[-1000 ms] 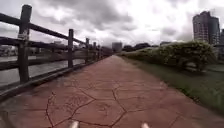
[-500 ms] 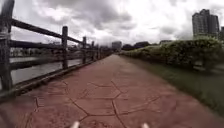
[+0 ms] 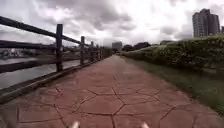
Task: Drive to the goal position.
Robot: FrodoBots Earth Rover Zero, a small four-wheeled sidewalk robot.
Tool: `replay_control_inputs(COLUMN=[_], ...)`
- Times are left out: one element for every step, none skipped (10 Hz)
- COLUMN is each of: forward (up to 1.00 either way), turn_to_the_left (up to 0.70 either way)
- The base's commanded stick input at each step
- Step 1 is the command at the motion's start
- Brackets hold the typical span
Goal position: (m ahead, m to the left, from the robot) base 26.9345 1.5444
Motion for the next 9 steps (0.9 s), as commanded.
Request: replay_control_inputs(forward=[0.70, 0.70, 0.70, 0.70, 0.70, 0.70, 0.70, 0.70, 0.70], turn_to_the_left=[0.00, 0.00, 0.00, 0.00, 0.00, 0.00, 0.00, 0.00, 0.00])
